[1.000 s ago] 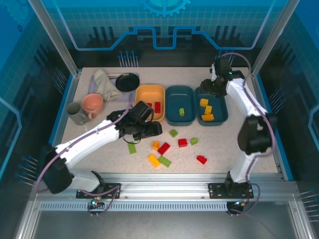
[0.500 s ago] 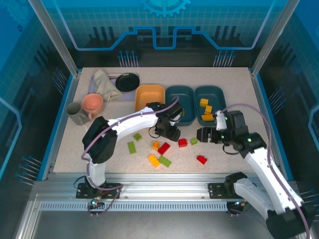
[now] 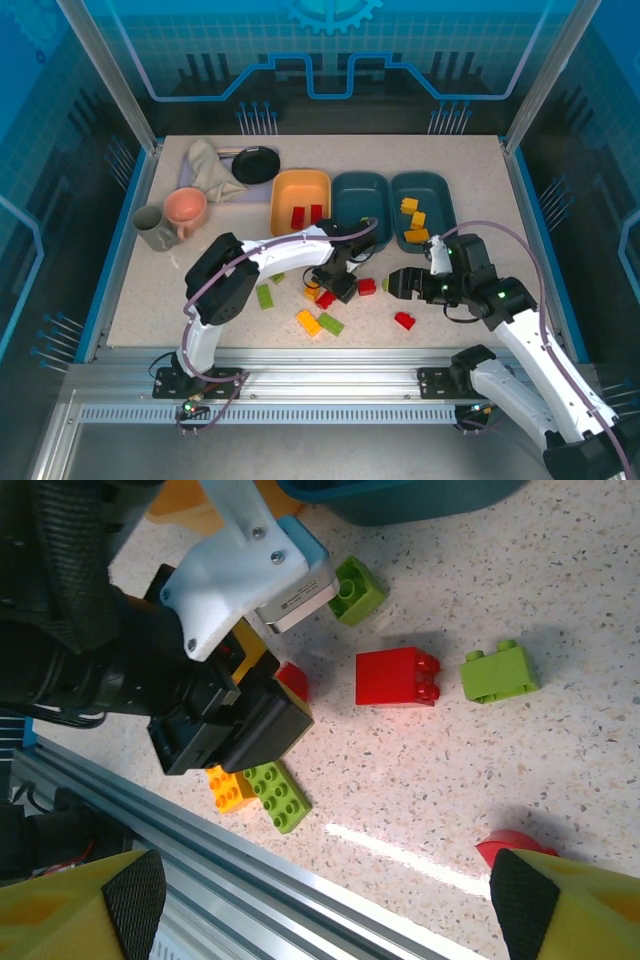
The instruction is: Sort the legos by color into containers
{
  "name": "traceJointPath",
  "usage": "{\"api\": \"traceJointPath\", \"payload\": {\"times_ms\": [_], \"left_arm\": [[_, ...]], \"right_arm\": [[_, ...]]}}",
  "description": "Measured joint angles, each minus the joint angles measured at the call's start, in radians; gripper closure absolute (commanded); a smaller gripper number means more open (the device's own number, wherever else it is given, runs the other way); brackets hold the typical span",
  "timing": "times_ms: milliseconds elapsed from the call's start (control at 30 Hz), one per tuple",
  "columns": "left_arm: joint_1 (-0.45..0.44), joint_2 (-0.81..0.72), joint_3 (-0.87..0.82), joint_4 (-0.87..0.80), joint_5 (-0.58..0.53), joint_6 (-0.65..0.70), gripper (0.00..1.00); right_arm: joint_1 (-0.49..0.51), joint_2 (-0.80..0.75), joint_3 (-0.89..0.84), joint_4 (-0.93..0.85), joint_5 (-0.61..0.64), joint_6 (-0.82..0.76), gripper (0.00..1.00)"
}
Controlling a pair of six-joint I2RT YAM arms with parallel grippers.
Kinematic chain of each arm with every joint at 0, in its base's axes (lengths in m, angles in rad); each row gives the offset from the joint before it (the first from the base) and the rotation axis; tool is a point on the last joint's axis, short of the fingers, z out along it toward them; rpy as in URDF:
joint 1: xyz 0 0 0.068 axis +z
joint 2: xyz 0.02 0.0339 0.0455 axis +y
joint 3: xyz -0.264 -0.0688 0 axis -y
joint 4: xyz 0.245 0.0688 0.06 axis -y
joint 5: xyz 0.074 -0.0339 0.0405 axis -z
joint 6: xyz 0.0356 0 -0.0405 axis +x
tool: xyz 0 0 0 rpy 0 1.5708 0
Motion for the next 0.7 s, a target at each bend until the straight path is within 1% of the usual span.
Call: {"api": "traceJointPath", "payload": {"times_ms": [167, 233, 300, 400, 467, 567, 700], "left_arm": [[-0.004, 0.023, -0.037, 0.008, -0.037, 0.001, 0.5], [-0.008, 0.03, -0.045, 0.011, -0.05, 0.001, 0.52], [-0.014, 0.029, -0.045, 0.016, -0.06, 0.0, 0.57], [-0.024, 0.029, -0.045, 0.021, -0.067, -0.009, 0.7], [-0.029, 0.029, -0.045, 0.022, -0.077, -0.013, 0.76], [-0.03, 0.024, -0.045, 0.02, -0.085, -0.023, 0.77], [-0.026, 0.01, -0.013, -0.002, -0.127, -0.046, 0.78]], "right_arm": [[0.0, -0.005, 0.0, 0.0, 0.0, 0.025, 0.13], [0.0, -0.003, 0.0, 0.001, -0.001, 0.032, 0.13], [0.0, 0.003, 0.0, 0.001, -0.001, 0.033, 0.13], [0.0, 0.019, 0.0, 0.002, -0.001, 0.035, 0.13], [0.0, 0.028, 0.0, 0.005, -0.002, 0.035, 0.14], [0.0, 0.035, 0.0, 0.011, -0.007, 0.035, 0.14], [0.0, 0.035, 0.0, 0.016, -0.014, 0.023, 0.16]]}}
